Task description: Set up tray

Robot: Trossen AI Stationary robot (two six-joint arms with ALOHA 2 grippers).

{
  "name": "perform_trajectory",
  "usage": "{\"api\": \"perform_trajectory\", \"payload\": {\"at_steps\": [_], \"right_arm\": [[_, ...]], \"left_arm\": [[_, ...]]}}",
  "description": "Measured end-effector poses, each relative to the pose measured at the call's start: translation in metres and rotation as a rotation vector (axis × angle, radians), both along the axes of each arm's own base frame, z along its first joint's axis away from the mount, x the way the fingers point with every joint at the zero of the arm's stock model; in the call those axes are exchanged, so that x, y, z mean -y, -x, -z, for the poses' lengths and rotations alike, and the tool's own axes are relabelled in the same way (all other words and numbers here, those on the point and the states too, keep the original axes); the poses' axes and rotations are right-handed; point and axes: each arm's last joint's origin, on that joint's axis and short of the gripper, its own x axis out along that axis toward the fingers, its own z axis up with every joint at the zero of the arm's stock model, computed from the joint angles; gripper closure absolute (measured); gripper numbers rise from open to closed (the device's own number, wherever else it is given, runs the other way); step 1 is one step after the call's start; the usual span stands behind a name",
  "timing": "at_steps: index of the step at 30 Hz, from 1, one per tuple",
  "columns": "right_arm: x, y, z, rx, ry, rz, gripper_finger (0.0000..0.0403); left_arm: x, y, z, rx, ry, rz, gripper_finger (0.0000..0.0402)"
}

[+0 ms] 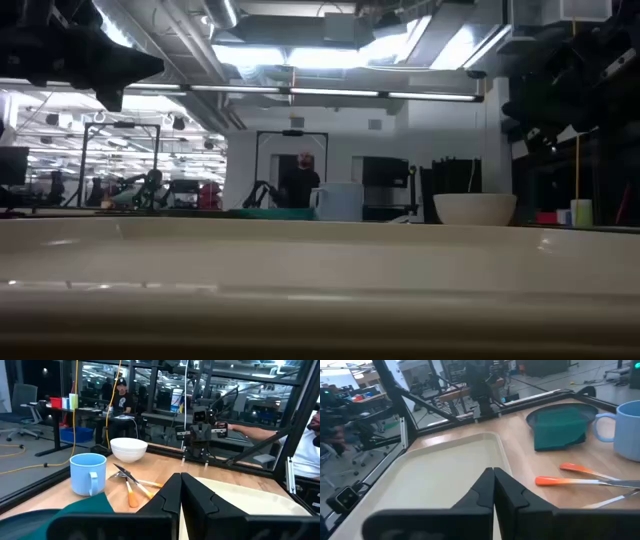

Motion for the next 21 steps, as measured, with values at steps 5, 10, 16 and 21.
{"api": "perform_trajectory", "payload": {"at_steps": [5,10,16,21], "right_arm": [[0.0004,0.0,0.0,0.0,-0.001,0.015,0.0397],[0.0005,0.0,-0.0001,0.0,0.0,0.016,0.0397],[0.0004,0.0,-0.0001,0.0,-0.013,0.016,0.0397],[0.0005,0.0,-0.0006,0.002,-0.131,0.028,0.0397]], "left_arm": [[0.0005,-0.0001,0.0001,0.0,0.001,0.019,0.0396],[0.0006,-0.0002,0.0005,-0.002,0.009,0.02,0.0395],[-0.0004,0.0001,0.0008,0.022,0.115,-0.01,0.0398],[-0.001,0.0003,0.0006,0.044,0.188,-0.024,0.04]]}}
